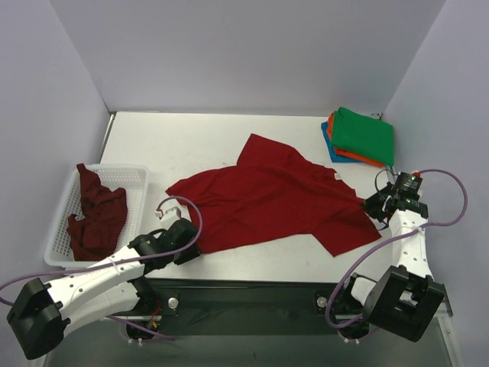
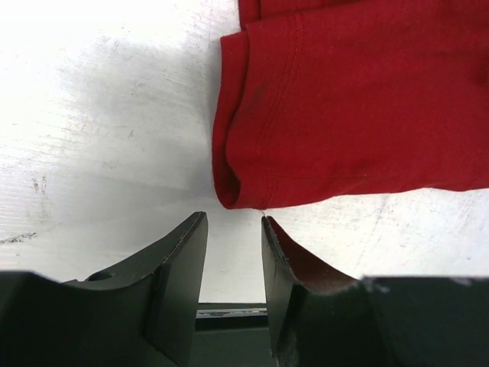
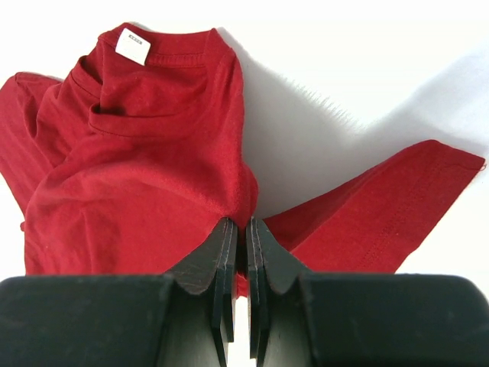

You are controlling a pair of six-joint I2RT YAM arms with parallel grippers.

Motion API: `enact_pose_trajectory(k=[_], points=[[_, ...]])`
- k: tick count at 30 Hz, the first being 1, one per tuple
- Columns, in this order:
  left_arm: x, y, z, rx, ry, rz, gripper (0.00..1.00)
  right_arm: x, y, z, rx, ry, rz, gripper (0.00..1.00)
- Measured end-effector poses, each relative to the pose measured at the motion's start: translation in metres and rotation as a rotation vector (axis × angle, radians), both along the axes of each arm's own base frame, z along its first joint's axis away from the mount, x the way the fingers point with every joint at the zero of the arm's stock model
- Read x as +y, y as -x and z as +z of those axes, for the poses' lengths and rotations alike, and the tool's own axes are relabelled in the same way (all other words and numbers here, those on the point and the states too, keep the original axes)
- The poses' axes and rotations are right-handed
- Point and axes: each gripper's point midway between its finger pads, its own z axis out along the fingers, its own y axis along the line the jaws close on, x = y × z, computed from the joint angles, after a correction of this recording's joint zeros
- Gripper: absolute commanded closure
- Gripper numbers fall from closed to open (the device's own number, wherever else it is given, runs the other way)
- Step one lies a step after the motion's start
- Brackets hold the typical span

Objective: Fold and stack the t-shirts
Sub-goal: Flatten out the tshirt

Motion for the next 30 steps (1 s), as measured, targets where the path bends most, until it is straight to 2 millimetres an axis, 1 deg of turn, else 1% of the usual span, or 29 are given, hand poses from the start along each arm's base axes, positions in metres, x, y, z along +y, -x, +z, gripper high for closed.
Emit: enact_pose_trajectory(k=[4,7,15,17,18,19,22,23,26,28,29,30], points=[[-0.003,-0.005,0.003,-0.013,0.003,0.018,0.50,0.002,0.000,0.000,-0.003,-0.008,0.006,1.00],[-0.004,-0.009,0.003,-0.017,-0.007,0.029,0.50,0.002,-0.001,0.001,-0.005,-0.010,0.008,1.00],[-0.005,-0.015,-0.012,0.006,-0.056,0.046,0.50,0.005,0.000,0.000,-0.009,-0.020,0.016,1.00],[-0.006,-0.016,-0.014,0.008,-0.059,0.047,0.56,0.006,0.000,0.000,-0.009,-0.022,0.018,1.00],[-0.007,-0.017,-0.015,0.008,-0.058,0.046,0.60,0.006,0.001,0.000,-0.009,-0.023,0.018,1.00],[-0.009,-0.018,-0.016,0.006,-0.056,0.046,0.68,0.006,0.001,0.000,-0.009,-0.023,0.018,1.00],[-0.012,-0.022,-0.014,-0.008,-0.044,0.042,0.85,0.007,0.001,0.001,-0.015,-0.026,0.022,1.00],[-0.013,-0.022,-0.014,-0.013,-0.042,0.038,1.00,0.008,0.001,0.002,-0.018,-0.026,0.023,1.00],[-0.014,-0.025,-0.008,-0.030,-0.038,0.029,1.00,0.010,0.000,0.006,-0.037,-0.033,0.033,1.00],[-0.014,-0.028,0.005,-0.056,-0.030,0.028,1.00,0.014,0.000,0.011,-0.056,-0.043,0.042,1.00],[-0.014,-0.031,0.016,-0.078,-0.026,0.027,1.00,0.016,0.000,0.014,-0.067,-0.051,0.047,1.00],[-0.014,-0.037,0.035,-0.119,-0.009,0.030,1.00,0.019,0.000,0.017,-0.078,-0.060,0.051,1.00]])
